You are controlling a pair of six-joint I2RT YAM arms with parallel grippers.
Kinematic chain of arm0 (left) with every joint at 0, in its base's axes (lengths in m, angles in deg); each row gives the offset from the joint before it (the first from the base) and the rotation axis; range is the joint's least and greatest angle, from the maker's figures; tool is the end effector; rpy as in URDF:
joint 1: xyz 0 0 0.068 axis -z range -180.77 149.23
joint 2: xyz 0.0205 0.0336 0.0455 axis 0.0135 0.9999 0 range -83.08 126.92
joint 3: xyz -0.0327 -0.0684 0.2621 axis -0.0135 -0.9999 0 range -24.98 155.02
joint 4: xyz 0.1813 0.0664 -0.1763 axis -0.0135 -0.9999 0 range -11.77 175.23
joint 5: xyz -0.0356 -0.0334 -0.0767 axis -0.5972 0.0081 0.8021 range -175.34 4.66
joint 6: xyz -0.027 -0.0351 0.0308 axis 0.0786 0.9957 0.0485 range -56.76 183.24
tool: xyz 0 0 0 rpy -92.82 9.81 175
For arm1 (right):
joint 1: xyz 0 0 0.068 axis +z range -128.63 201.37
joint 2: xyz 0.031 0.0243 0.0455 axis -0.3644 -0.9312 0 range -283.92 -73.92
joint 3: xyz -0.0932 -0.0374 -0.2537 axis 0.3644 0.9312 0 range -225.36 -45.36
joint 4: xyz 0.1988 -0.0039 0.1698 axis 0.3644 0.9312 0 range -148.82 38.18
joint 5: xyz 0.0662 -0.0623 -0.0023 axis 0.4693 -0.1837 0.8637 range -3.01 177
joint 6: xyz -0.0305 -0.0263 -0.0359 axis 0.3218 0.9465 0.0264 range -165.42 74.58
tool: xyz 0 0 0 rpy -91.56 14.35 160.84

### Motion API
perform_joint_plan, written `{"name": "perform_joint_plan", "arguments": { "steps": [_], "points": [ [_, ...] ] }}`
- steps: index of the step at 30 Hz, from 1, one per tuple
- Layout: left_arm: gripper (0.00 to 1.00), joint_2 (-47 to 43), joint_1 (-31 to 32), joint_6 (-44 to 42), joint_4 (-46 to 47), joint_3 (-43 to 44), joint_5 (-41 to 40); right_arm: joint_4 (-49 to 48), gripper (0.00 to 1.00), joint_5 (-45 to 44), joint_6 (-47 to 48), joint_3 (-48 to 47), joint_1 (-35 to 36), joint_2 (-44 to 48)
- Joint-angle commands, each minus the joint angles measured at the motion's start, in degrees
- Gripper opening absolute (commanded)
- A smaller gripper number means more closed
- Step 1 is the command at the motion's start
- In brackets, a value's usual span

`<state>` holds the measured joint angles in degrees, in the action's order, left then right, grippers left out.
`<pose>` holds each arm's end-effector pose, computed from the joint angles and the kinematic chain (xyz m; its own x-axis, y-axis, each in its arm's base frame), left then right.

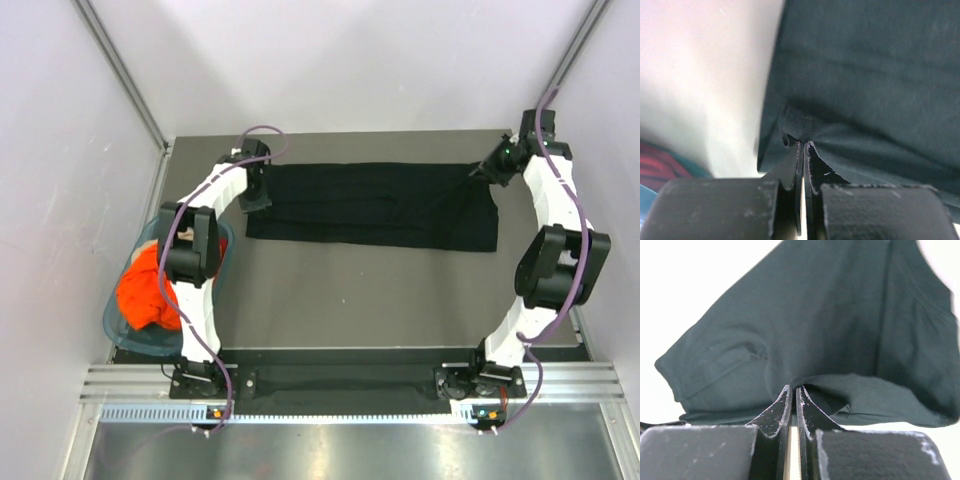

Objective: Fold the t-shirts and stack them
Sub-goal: Fold the tshirt

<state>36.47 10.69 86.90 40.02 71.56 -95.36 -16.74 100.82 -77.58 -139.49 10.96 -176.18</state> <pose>0.4321 -0.0813 0.2013 -0.8868 -0.2234 -0.4047 -0.2438 0.9698 -0.0010 0.3917 -0.0633 0.3127 -0.6263 0.6407 -0.4441 0.4236 0.7579 0.4961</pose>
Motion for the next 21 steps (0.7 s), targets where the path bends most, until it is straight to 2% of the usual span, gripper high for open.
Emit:
{"name": "perform_joint_plan", "arguments": {
  "steps": [1, 7, 17, 21],
  "points": [
    [0.0, -0.6, -2.4, -0.1, -2.0, 4.0, 0.7, -3.9, 0.0, 1.9, -0.3, -5.7, 1.2, -1.3],
    [0.0, 0.7, -2.9, -0.3, -2.3, 6.1, 1.1, -3.5, 0.0, 1.9, 0.0, -9.9, 1.3, -5.5],
    [0.0, 9.6, -3.0, 0.1, -7.6, 18.1, 1.0, -4.4, 0.0, 4.9, -0.5, -17.1, 1.4, -13.7],
    [0.0, 10.6, -3.0, -0.5, -6.4, 19.0, 0.1, -5.3, 0.0, 4.9, -0.8, -18.1, 1.2, -14.5]
  ]
}}
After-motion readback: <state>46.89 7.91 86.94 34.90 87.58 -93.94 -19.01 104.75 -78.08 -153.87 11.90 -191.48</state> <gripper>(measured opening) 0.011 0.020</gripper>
